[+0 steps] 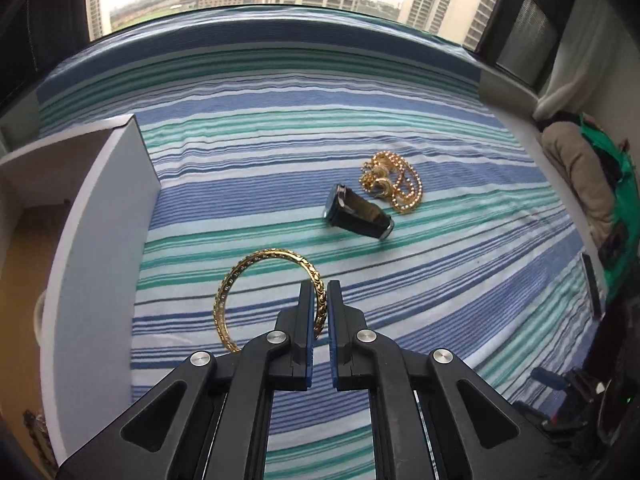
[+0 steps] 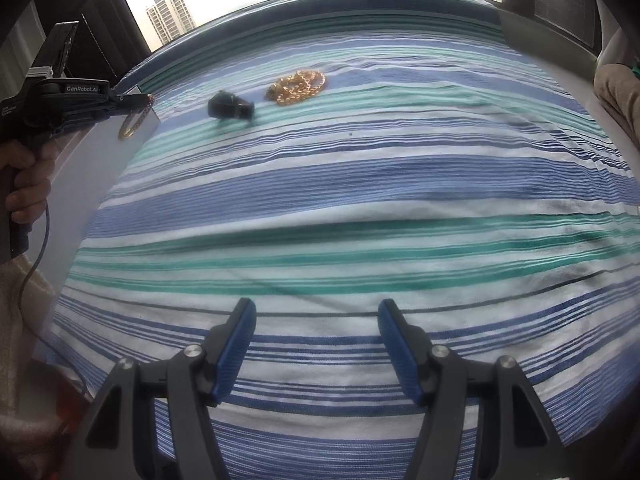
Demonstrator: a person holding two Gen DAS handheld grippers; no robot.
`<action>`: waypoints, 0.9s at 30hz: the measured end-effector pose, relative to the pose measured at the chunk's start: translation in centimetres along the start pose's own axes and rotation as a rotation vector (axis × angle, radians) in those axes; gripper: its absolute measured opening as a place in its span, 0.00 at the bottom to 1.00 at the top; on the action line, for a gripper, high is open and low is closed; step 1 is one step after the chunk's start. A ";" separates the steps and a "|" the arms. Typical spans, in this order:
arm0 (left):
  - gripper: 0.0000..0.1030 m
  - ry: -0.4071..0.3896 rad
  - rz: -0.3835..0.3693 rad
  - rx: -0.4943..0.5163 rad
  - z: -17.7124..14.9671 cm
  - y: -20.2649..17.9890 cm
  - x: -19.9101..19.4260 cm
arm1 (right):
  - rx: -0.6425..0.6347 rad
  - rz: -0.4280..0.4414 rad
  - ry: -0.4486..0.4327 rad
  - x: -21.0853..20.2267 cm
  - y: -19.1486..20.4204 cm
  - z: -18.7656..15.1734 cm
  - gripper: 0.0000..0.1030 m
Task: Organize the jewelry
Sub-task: 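Grasp the gold bangle with the left tool while the right tool grasps the black watch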
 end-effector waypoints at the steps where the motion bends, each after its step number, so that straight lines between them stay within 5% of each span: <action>1: 0.04 0.012 0.026 0.021 -1.5 -0.1 -0.1 | -0.005 0.000 0.000 -0.1 0.2 0.0 0.63; 9: 0.05 0.075 0.124 0.041 -10.3 0.5 0.9 | -0.058 0.037 0.013 -0.1 2.5 1.2 0.63; 12: 0.09 0.075 0.117 0.021 -11.0 0.9 1.2 | -0.098 0.071 0.003 -0.5 3.8 2.8 0.63; 14: 0.26 0.068 0.092 0.012 -11.3 1.2 0.8 | -0.113 0.097 -0.005 -0.9 4.5 4.0 0.63; 16: 0.33 0.056 0.071 0.008 -11.6 1.4 0.4 | -0.126 0.115 -0.014 -1.4 4.8 5.1 0.63; 21: 0.33 0.060 0.074 0.019 -11.6 1.3 0.8 | -0.157 0.137 -0.032 -0.5 4.4 9.4 0.63; 27: 0.33 0.057 0.104 0.032 -11.7 0.9 0.8 | -0.162 0.161 0.011 5.3 3.2 17.3 0.63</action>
Point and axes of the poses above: each gripper's, at about its wrist camera, not at the fingertips, and x roughly the way its jaws point, y to its left, z to its top, the point moved 3 cm from there along x, roughly the way its jaws point, and after that the axes turned 7 degrees about -x, right-handed, at the moved point
